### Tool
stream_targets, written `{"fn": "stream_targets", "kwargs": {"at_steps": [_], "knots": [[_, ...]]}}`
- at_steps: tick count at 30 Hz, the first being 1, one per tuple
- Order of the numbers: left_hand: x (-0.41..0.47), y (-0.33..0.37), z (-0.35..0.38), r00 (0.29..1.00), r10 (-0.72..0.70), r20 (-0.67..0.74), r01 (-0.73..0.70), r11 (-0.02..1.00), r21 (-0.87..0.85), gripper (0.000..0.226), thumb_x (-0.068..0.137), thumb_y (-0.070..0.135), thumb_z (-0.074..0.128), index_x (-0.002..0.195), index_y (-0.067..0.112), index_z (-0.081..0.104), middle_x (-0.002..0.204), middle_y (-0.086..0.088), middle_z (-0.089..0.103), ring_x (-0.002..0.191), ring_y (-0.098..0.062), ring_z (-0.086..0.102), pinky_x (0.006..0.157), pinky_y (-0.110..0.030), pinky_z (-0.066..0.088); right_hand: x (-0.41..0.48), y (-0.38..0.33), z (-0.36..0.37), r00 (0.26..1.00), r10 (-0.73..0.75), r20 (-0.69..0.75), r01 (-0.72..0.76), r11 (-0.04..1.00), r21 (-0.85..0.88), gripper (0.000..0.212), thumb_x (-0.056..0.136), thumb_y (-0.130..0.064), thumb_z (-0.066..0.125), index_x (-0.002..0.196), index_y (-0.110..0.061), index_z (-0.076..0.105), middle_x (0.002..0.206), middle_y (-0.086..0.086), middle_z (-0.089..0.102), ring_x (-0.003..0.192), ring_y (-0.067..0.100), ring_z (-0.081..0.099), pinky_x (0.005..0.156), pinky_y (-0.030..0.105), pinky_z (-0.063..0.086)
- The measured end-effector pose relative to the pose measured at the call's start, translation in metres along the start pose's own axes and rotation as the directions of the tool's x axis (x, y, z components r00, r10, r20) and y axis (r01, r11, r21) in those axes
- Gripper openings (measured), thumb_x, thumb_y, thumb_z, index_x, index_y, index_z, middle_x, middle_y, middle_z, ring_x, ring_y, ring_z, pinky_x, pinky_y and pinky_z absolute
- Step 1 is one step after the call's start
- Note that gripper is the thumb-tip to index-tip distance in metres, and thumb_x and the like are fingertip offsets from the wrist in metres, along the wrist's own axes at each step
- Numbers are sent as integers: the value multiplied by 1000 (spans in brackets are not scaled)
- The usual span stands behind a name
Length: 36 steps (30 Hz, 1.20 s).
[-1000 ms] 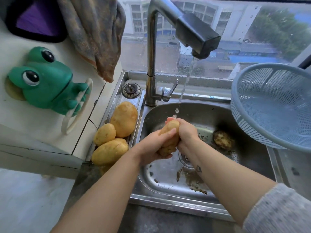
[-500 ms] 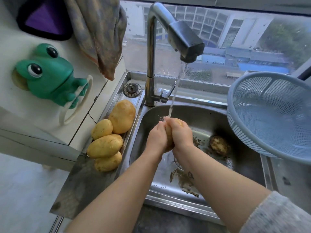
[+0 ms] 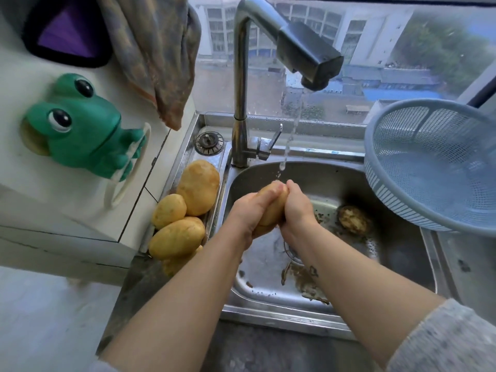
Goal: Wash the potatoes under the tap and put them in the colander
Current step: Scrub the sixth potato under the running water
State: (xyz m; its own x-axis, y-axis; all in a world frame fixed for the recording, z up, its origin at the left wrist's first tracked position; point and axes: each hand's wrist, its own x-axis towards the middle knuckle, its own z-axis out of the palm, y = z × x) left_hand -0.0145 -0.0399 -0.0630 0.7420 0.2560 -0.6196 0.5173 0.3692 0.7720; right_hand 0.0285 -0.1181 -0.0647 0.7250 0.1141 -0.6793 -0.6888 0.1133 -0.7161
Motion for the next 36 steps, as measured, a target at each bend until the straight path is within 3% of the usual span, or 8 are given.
{"fn": "stream_targets", "kwargs": {"at_steps": [6, 11, 15, 17, 20, 24, 29, 36], "knots": [[7, 12, 3, 988, -90, -123, 91, 996, 5, 33, 87, 50, 61, 89, 17, 65, 102, -15, 68, 93, -29, 67, 81, -41, 58, -6, 0, 8, 993, -80, -90, 76, 996, -53, 32, 99, -43, 36, 96, -21, 60, 108, 9, 63, 105, 26, 59, 96, 47, 49], [0, 14, 5, 958, 186, -218, -134, 963, 234, 31, 97, 25, 43, 70, 23, 59, 80, -3, 62, 87, -25, 60, 88, -48, 54, -12, 12, 21, 973, -189, -136, 185, 982, -44, 39, 83, -21, 67, 119, -14, 56, 104, 9, 65, 97, 26, 64, 83, 44, 57], [-7, -3, 4, 920, 376, -106, -317, 877, 362, 47, 95, 37, 31, 121, 16, 64, 121, -8, 62, 113, -21, 58, 102, -43, 46, -14, 2, 20, 977, -55, -204, 81, 989, 120, 19, 83, -26, 72, 93, -10, 67, 91, 10, 69, 90, 27, 68, 80, 40, 57], [-11, -8, -2, 954, 294, -53, -272, 928, 253, 52, 95, 38, 38, 137, 12, 51, 133, -7, 57, 122, -20, 54, 106, -42, 44, -14, -2, 16, 977, 47, -207, -14, 988, 156, 21, 85, -33, 68, 81, -13, 63, 87, 9, 66, 88, 27, 66, 84, 43, 55], [-8, -9, -14, 994, 99, 44, -101, 994, 48, 50, 89, 41, 52, 120, 3, 60, 113, -16, 67, 103, -27, 64, 88, -40, 54, -13, -1, 12, 974, 123, -189, -89, 979, 182, 27, 90, -40, 60, 86, -13, 59, 92, 12, 64, 90, 30, 64, 90, 48, 53], [-8, 2, -13, 998, -40, 48, 35, 995, 95, 36, 94, 40, 56, 110, 8, 66, 102, -15, 70, 91, -27, 68, 69, -33, 55, -15, 0, 10, 989, 68, -129, -56, 994, 96, 30, 98, -39, 47, 95, -14, 61, 89, 11, 61, 89, 27, 60, 87, 43, 50], [2, 11, 1, 992, -86, -88, 91, 995, 44, 42, 89, 58, 54, 92, 17, 64, 97, -8, 67, 95, -23, 65, 93, -41, 53, -16, 1, 8, 992, -128, 4, 128, 990, -64, 22, 96, -34, 49, 110, -22, 61, 105, 7, 65, 101, 22, 62, 90, 43, 53], [-1, 7, 5, 998, -58, 28, 58, 998, -3, 49, 105, 41, 31, 126, 7, 59, 116, -15, 66, 109, -26, 63, 94, -40, 52, -15, -1, 0, 984, -150, -92, 145, 988, -61, 22, 89, -39, 64, 101, -21, 64, 99, 6, 67, 94, 23, 66, 85, 44, 57]]}}
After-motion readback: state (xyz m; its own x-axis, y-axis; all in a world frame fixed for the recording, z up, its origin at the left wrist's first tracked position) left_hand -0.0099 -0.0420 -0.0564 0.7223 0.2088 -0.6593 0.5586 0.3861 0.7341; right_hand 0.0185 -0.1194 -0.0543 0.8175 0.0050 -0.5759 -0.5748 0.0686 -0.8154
